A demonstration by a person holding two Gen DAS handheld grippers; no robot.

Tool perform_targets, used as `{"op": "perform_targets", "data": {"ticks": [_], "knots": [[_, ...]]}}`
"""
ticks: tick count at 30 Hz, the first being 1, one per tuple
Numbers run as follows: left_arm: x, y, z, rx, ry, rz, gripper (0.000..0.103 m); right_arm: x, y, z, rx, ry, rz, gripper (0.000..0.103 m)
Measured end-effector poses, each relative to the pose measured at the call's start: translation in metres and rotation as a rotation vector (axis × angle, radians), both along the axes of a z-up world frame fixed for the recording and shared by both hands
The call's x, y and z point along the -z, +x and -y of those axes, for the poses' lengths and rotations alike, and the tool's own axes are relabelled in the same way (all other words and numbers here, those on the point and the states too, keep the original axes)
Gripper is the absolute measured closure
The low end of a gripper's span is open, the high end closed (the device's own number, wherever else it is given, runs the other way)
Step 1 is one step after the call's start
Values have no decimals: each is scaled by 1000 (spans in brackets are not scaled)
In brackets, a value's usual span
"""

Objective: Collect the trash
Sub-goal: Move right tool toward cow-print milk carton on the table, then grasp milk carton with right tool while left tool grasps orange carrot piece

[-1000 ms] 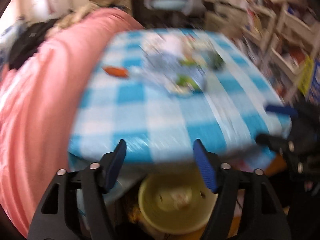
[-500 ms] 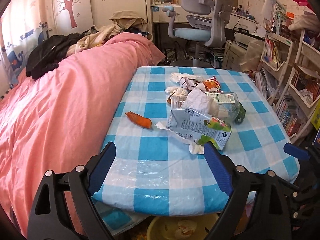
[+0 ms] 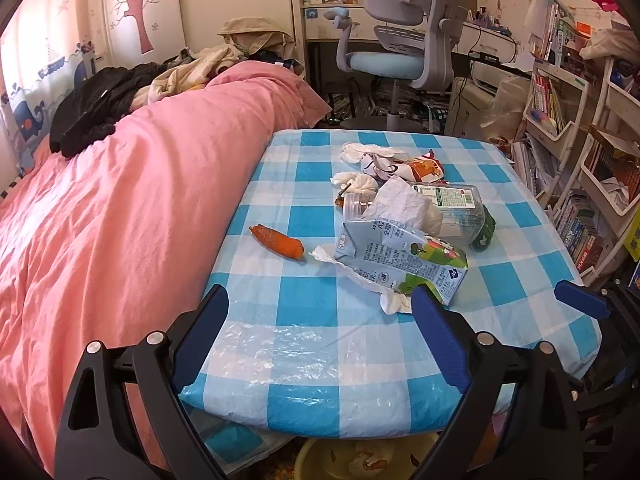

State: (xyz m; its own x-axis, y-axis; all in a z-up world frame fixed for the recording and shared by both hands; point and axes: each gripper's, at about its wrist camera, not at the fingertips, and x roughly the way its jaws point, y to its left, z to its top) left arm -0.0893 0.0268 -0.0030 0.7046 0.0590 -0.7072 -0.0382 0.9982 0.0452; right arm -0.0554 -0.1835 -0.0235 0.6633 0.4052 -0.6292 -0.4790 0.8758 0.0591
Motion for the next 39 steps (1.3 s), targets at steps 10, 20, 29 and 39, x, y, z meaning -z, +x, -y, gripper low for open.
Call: {"op": "perform_targets", "data": {"ticks": [10,20,29,39], "knots": [[4,3,2,13,-6,-13,14,-1,2,-1,-14,6,4,32],[8,9,0,21,-38,-41,13,-1,7,-2,-27,15,4,32],[21,21,-30,-83,-127,-99,13,3,35,-15,-67,26,-52,55],[28,26,-44,-111,-185,-127,13,20,80,-42,-93,-106,-92,50]]}}
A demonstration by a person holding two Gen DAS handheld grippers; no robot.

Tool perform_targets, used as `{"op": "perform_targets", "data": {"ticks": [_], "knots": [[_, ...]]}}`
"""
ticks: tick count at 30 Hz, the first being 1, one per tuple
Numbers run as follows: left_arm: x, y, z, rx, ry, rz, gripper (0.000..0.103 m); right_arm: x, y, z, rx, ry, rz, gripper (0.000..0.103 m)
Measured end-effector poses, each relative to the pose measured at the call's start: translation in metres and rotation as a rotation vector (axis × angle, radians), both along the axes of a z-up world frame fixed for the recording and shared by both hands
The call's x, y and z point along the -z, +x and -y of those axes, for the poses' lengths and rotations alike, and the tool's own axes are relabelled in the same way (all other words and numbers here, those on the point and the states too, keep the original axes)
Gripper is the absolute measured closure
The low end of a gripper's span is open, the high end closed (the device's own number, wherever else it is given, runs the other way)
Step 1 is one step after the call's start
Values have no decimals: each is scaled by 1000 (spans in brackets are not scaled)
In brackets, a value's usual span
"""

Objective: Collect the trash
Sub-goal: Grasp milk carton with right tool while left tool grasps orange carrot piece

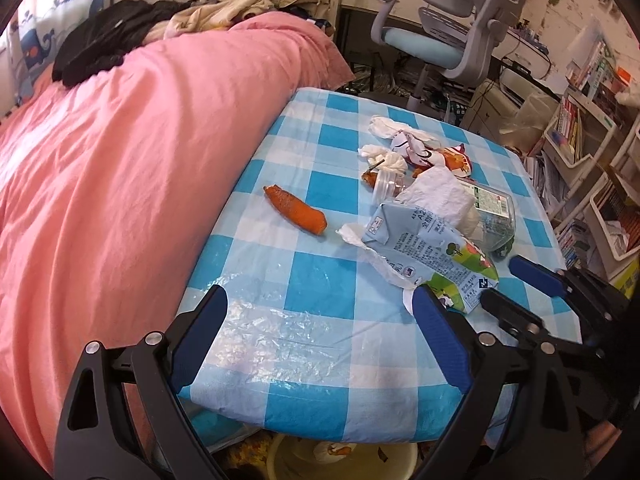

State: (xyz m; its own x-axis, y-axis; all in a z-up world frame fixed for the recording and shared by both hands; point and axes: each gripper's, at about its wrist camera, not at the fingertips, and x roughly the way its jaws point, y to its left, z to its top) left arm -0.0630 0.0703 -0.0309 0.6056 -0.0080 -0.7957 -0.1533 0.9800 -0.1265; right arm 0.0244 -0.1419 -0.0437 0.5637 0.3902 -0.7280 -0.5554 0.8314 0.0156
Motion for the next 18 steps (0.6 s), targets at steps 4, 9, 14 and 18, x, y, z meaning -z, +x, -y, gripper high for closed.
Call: {"op": "perform_targets", "data": {"ticks": [4,9,14,18], "knots": [[5,3,-5,-14,-22,-17,13,12,12,-6,-3,-31,-11,49],[11,8,-6,-19,-40,-39,13,13,9,-4,-17,-35,-18,68],[14,18,-10,-25,-61,-52,13,6,0,-3,-42,-23,-38,75],[17,43,-29,-77,-64,-74,13,12,7,-3,-38,19,-94,47]]}}
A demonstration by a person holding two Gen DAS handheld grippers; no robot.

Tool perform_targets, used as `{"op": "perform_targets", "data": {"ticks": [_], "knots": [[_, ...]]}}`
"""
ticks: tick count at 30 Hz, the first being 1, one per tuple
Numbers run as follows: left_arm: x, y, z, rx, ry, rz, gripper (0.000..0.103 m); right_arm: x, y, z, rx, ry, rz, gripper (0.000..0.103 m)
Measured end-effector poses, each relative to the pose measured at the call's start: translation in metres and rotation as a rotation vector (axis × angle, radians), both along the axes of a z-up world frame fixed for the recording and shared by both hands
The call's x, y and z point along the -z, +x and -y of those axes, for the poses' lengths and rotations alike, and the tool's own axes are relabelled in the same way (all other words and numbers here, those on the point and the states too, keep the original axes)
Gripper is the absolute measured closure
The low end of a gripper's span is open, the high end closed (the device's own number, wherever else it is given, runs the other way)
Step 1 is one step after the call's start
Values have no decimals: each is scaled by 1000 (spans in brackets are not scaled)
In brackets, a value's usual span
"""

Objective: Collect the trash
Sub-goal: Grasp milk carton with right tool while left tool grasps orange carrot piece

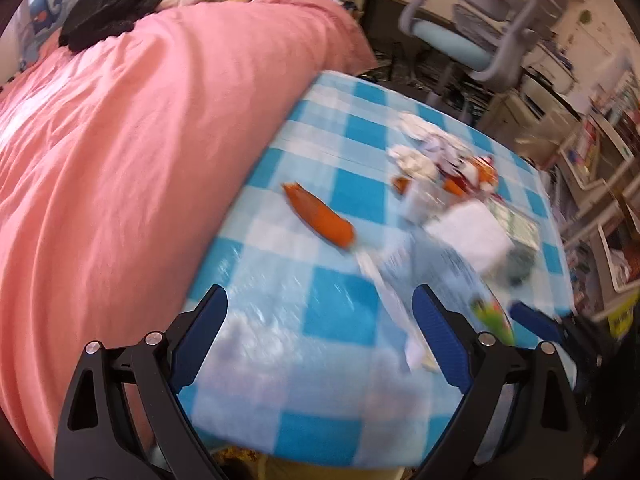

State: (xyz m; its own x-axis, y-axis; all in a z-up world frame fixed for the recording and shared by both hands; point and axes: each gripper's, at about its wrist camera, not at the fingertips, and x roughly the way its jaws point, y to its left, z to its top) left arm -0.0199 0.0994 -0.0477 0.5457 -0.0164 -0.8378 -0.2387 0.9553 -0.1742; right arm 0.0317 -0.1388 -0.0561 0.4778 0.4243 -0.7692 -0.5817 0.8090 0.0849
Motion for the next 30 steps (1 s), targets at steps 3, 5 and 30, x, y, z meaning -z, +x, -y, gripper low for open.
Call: {"op": "perform_targets", "data": {"ticks": [3,5,30], "knots": [[8,21,-15,-46,10,-23,13,10,3,-6,0,13,-37,51],[17,36,-16,-47,33,-48,13,9,-1,-8,-5,7,-25,56],[34,75,19,173,79,-13,86,2,-58,32,26,-65,-38,50]]}}
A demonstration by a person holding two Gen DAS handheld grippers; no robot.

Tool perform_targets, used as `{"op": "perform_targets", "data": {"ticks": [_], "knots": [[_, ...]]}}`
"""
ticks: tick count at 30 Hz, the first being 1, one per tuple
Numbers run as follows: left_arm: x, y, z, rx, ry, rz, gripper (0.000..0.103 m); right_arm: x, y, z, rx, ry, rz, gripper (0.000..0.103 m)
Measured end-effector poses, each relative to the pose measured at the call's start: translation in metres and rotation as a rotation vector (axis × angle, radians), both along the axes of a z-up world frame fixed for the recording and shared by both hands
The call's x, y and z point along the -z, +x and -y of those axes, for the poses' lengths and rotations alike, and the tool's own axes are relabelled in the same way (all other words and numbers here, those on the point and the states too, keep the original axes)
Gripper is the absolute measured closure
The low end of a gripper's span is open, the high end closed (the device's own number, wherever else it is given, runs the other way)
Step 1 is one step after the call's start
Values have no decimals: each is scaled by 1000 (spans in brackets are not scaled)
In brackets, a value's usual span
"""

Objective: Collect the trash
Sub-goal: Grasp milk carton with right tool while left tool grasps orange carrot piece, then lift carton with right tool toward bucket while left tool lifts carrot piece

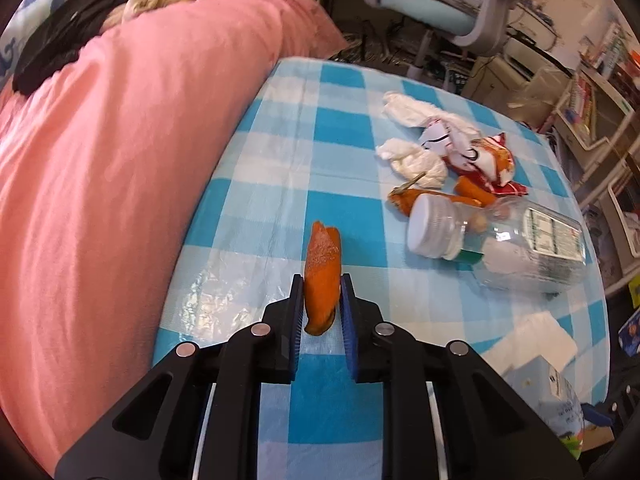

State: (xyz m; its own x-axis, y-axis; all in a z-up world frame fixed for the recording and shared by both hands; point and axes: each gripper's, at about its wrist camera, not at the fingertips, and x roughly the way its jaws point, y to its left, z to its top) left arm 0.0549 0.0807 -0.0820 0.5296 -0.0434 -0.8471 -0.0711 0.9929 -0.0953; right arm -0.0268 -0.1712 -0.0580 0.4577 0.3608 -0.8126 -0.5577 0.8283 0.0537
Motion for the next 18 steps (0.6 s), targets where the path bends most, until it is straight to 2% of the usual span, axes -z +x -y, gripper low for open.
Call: {"op": "perform_targets", "data": {"ticks": [1,2,7,14,15,16,17,18], "knots": [[-1,-2,1,13,6,4,86,2,-1,-2,-3,-6,1,51],[-2,-4,0,24,7,5,87,4,-1,-5,-1,-19,12,59],[4,-6,-10,44,-8,-20,87,-5,-13,-10,11,-51,123,61],[0,-9,-17,44,-22,-8,87,-23,-5,8,72,151,145,62],[1,-8,-17,46,-17,-11,87,-23,-2,11,79,165,130,71],[4,-7,-16,51,-9,-24,86,-21,0,11,86,164,120,87],[7,-6,-15,49,2,-39,86,-18,3,13,90,158,104,95],[10,-5,-15,45,10,-50,84,-11,7,12,83,142,66,95]]}}
